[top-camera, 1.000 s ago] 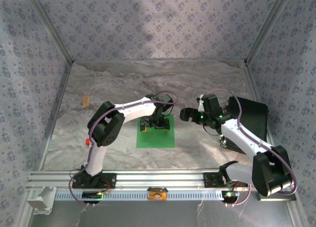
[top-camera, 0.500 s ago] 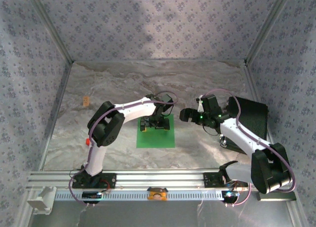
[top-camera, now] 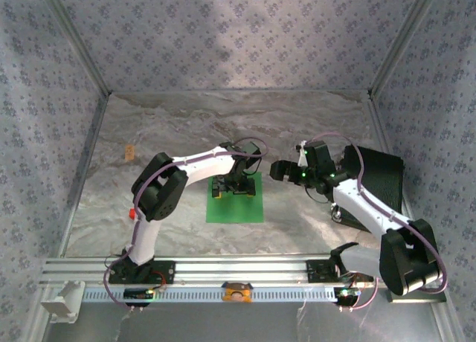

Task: Fold a paper plane with a square sheet of paper (pick it up from the middle)
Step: First fold the square sheet of paper in half at the center of the table.

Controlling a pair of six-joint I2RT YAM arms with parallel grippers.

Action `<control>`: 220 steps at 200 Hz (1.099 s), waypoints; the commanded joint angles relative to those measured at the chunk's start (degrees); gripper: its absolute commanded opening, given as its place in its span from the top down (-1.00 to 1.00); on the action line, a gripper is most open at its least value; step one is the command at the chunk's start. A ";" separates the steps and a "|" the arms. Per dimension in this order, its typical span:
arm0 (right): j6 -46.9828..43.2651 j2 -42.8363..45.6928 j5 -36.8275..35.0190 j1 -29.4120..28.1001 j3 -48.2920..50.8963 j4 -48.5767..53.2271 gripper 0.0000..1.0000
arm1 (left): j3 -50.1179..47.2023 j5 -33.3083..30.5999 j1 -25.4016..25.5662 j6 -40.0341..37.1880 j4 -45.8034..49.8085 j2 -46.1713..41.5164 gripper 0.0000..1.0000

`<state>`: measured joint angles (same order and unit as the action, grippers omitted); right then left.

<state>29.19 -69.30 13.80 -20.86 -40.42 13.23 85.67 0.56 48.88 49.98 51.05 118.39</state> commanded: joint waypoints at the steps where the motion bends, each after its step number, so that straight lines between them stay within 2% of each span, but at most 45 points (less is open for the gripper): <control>1: 0.68 0.75 0.41 0.12 0.38 -0.15 -0.98 | -2.44 0.52 0.42 -0.85 -0.46 1.86 -0.91; 34: 1.07 0.47 0.46 0.07 0.27 -0.23 -0.98 | -2.50 -0.28 0.50 -0.92 -1.62 0.11 -0.82; 68: 2.15 2.48 -2.54 -0.13 0.40 -0.24 -0.98 | -3.65 -0.56 0.46 -1.95 -4.28 -2.63 -0.63; 114: 3.52 5.65 -5.19 -0.07 1.80 -0.58 -0.98 | -6.50 -3.16 0.43 -1.94 -7.74 -8.03 -0.14; 155: 5.58 6.88 -7.19 -0.07 2.32 -0.68 -0.98 | -8.73 -3.41 -0.17 -0.72 -10.25 -11.13 -0.06; 169: 5.79 7.39 -7.76 -0.06 2.47 -0.77 -0.98 | -9.95 -1.76 -0.69 -0.42 -11.84 -12.21 0.00; 220: 9.31 10.33 -12.81 0.60 3.56 0.18 -0.98 | -14.75 3.58 -3.48 1.89 -19.56 -17.55 0.01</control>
<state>35.38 -61.17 4.93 -20.84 -38.26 12.62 72.99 0.47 47.07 49.87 35.99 104.90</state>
